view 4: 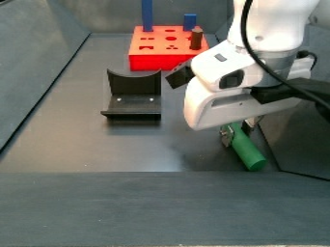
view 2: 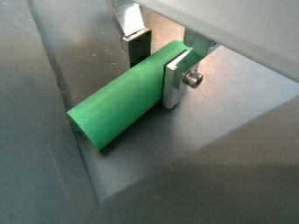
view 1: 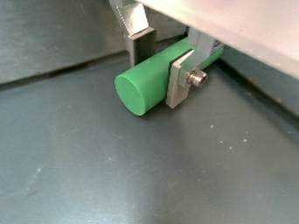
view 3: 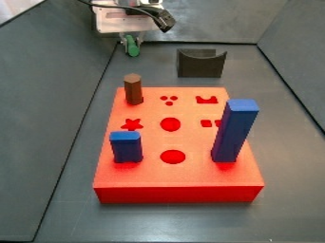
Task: Pick up the round object. Move up. Place the round object on the fixture. Regrasp the round object. Move to above the board. Insert the round object.
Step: Move up, then place the round object on the fixture.
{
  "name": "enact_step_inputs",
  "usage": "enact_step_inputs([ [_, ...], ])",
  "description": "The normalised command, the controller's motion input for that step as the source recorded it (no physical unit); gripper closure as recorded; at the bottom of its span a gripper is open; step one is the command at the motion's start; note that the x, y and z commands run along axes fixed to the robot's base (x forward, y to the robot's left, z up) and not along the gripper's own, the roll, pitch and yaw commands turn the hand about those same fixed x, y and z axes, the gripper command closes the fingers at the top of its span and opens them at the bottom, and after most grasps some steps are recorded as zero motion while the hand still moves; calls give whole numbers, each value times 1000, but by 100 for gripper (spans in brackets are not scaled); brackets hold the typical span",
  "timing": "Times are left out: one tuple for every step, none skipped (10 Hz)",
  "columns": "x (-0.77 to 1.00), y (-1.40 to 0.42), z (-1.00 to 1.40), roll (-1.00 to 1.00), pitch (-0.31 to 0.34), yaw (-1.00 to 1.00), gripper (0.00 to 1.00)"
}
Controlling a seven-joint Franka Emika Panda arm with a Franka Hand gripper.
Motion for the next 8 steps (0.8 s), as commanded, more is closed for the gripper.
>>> enact_step_inputs([
  [53, 40, 813, 16, -12, 3, 100],
  [39, 41, 712, 19, 26, -2, 100],
  [7, 23, 544, 39, 53, -11, 100],
  [-7, 10, 410, 57, 66, -16, 100],
  [-13, 4, 241, 82, 75, -19, 100],
  [0, 0, 1000, 0, 0, 0, 100],
  [6, -2, 1000, 9, 1, 9, 100],
  [-9, -2, 1000, 14, 30, 7, 100],
])
